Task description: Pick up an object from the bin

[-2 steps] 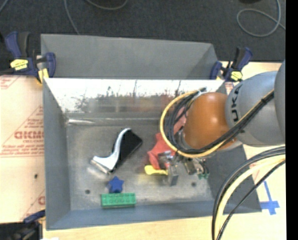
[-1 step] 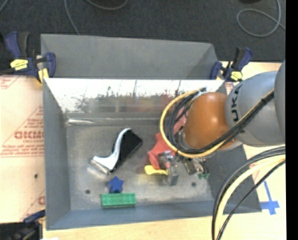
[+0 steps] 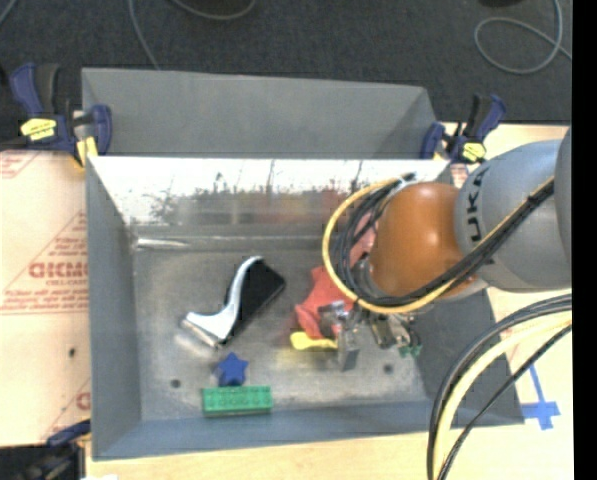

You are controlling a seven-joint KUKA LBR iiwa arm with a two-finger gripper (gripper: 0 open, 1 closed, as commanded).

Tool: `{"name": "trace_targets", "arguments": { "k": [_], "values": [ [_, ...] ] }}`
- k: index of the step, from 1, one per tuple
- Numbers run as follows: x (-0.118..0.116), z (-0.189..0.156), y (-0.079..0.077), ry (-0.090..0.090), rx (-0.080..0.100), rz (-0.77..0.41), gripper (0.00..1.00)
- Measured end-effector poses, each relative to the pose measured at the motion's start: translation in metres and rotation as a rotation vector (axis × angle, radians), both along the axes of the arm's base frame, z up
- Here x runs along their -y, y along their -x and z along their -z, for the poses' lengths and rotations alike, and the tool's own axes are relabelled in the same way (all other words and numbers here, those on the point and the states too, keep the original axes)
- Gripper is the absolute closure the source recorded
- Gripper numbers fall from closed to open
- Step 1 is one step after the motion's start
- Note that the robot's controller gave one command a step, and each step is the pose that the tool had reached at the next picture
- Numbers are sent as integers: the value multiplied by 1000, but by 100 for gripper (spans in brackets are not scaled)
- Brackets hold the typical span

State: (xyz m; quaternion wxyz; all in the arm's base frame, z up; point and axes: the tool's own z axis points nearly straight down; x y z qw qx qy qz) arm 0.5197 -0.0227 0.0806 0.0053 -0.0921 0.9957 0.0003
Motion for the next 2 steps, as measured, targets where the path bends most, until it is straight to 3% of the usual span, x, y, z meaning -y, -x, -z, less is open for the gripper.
{"name": "trace_targets", "arguments": {
  "k": [2],
  "values": [
    [1, -27, -1, 3, -3, -1, 100]
  ]
}}
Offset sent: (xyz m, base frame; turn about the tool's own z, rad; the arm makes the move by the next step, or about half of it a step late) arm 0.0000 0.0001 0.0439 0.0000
